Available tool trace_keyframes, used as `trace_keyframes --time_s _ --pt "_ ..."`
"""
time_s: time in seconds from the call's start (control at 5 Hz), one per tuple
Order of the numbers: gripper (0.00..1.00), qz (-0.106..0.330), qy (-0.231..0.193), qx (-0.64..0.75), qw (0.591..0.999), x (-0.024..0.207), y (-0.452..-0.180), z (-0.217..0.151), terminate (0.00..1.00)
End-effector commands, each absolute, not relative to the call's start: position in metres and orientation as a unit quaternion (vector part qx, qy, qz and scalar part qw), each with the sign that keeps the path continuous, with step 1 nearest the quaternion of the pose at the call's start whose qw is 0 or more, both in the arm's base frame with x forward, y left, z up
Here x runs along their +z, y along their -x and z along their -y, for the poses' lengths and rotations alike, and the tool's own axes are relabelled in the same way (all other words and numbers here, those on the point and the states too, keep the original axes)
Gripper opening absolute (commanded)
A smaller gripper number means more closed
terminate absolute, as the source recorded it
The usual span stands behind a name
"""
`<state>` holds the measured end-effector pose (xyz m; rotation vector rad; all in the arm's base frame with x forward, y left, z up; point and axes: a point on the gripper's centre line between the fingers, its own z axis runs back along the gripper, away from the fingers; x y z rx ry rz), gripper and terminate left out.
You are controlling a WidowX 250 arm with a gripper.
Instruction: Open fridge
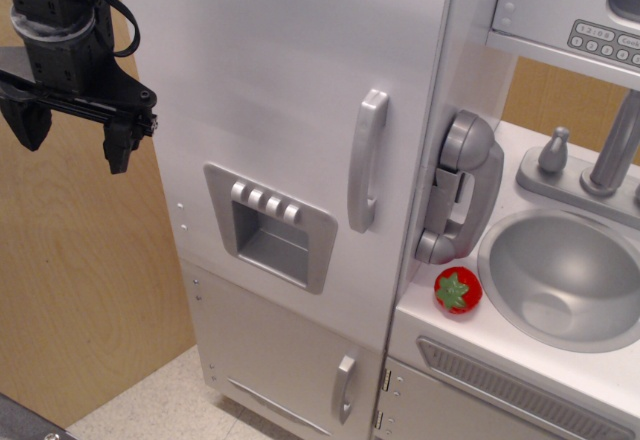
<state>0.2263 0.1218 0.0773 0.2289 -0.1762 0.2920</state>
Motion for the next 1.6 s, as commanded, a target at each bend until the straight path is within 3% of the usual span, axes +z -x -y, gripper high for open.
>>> trace_keyframes --time_s 0.0,0.4,0.8,1.4 --pt "1.0 0.087 -0.114 0.145 0.979 0.077 -0.226 -0.122 0.0" --pt "1.0 0.151 -0.085 0.103 0.979 0.063 -0.263 -0.04 0.0" --pt "1.0 0.173 -0.031 0.054 0.983 0.077 -0.278 0.017 0.0" --pt "1.0 0.211 -0.059 0.042 0.975 0.066 -0.318 0.027 0.0"
